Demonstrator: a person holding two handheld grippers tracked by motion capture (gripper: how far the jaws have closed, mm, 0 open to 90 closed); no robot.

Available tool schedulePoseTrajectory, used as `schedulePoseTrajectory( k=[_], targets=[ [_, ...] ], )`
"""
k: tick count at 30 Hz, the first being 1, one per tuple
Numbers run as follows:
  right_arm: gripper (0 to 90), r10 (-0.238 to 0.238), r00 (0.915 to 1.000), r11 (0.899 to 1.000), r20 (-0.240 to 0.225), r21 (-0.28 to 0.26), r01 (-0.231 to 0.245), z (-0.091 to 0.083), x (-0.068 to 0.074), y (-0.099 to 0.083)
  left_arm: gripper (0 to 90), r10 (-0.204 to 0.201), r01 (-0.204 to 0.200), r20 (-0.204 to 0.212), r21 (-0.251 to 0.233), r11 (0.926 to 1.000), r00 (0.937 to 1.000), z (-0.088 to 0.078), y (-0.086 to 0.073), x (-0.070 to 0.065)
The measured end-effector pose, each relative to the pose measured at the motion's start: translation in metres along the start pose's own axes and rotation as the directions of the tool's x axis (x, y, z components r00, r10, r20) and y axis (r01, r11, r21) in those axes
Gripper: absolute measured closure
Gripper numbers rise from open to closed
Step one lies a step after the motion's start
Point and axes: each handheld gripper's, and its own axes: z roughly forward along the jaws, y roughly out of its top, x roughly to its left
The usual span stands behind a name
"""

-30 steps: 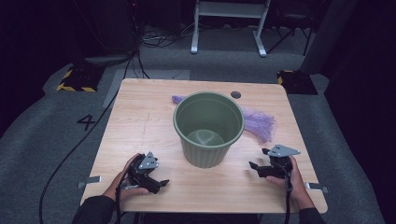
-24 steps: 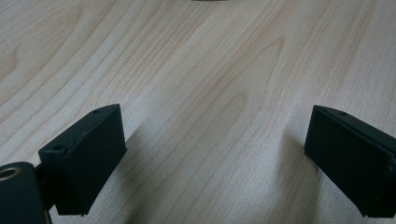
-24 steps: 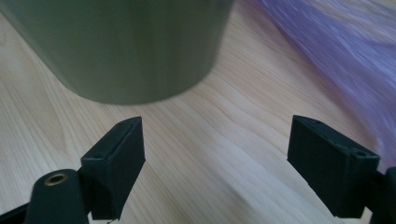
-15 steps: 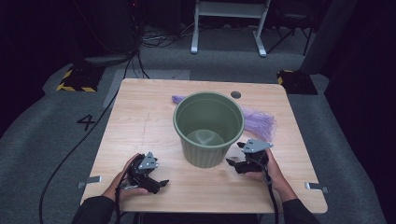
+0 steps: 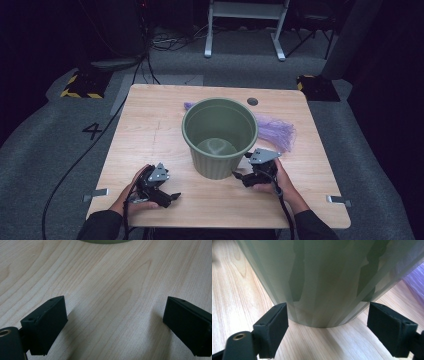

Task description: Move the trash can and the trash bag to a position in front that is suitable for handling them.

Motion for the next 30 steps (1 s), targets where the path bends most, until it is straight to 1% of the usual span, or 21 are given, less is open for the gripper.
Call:
schedulePoseTrajectory(
  k=[8, 12, 15, 17, 18, 19, 20, 21, 22, 23, 24, 25, 27, 28, 30],
  targets=[
    [17.8, -0.024, 0.9995, 1.000, -0.018, -0.008, 0.024, 0.014, 0.010, 0.011, 4.9, 0.000, 0.000, 0.000, -0.001, 1.0000, 1.0000, 0.000, 0.000, 0.000],
    [18.2, -0.026, 0.9993, 1.000, -0.028, -0.015, 0.025, 0.019, 0.013, 0.016, 4.9, 0.000, 0.000, 0.000, 0.000, 1.0000, 1.0000, 0.000, 0.000, 0.000],
    [19.5, -0.031, 0.9991, 0.999, -0.027, -0.019, 0.030, 0.021, 0.014, 0.018, 4.9, -0.001, 0.001, 0.001, -0.001, 1.0000, 1.0000, 0.000, 0.000, 0.000],
    [21.1, -0.031, 0.9993, 0.999, -0.018, -0.016, 0.031, 0.019, 0.012, 0.017, 4.9, -0.001, 0.001, 0.001, -0.002, 1.0000, 1.0000, 0.000, 0.000, 0.000],
    [21.4, -0.035, 0.9994, 0.999, -0.006, -0.011, 0.035, 0.018, 0.011, 0.017, 4.9, -0.001, 0.001, 0.001, -0.003, 1.0000, 1.0000, 0.000, 0.000, 0.000],
    [23.3, -0.033, 0.9993, 0.999, 0.018, -0.002, 0.033, 0.016, 0.009, 0.016, 4.9, 0.000, 0.000, 0.001, -0.001, 1.0000, 1.0000, 0.000, 0.000, 0.000],
    [25.6, -0.034, 0.9977, 0.999, 0.060, 0.008, 0.033, 0.013, 0.005, 0.015, 4.9, 0.000, 0.000, 0.001, -0.001, 1.0000, 1.0000, 0.000, 0.000, 0.000],
    [25.8, -0.030, 0.9947, 0.999, 0.098, 0.016, 0.029, 0.010, 0.000, 0.014, 4.9, 0.000, 0.000, 0.001, -0.001, 1.0000, 1.0000, 0.000, 0.000, 0.000],
    [26.2, -0.024, 0.9919, 1.000, 0.124, 0.018, 0.022, 0.006, -0.005, 0.012, 4.9, 0.000, 0.000, 0.001, -0.001, 1.0000, 1.0000, 0.000, -0.001, 0.000],
    [27.2, -0.018, 0.9872, 1.000, 0.158, 0.016, 0.016, 0.002, -0.013, 0.009, 4.9, 0.000, 0.000, 0.001, -0.001, 1.0000, 1.0000, 0.000, -0.001, 0.000],
    [27.8, -0.016, 0.9810, 1.000, 0.193, 0.025, 0.011, -0.001, -0.017, 0.007, 4.9, 0.000, 0.000, 0.001, -0.001, 1.0000, 1.0000, 0.000, -0.001, 0.000],
    [28.5, -0.014, 0.9712, 1.000, 0.238, 0.028, 0.007, -0.006, -0.026, 0.003, 4.9, 0.000, 0.000, 0.001, -0.001, 1.0000, 1.0000, 0.000, -0.001, 0.000],
    [31.5, 0.005, 0.9581, 0.999, 0.286, 0.031, -0.015, -0.014, -0.038, -0.003, 4.9, 0.000, 0.000, 0.001, -0.002, 1.0000, 1.0000, 0.000, -0.001, 0.000],
    [32.6, 0.025, 0.9509, 0.998, 0.309, 0.040, -0.039, -0.018, -0.046, -0.006, 4.9, 0.000, 0.000, 0.001, -0.001, 1.0000, 1.0000, 0.000, -0.001, 0.000],
    [34.2, 0.082, 0.9375, 0.996, 0.338, 0.010, -0.090, -0.029, -0.061, -0.014, 4.9, 0.000, 0.000, 0.001, -0.001, 1.0000, 1.0000, 0.000, -0.001, 0.000]
  ],
)
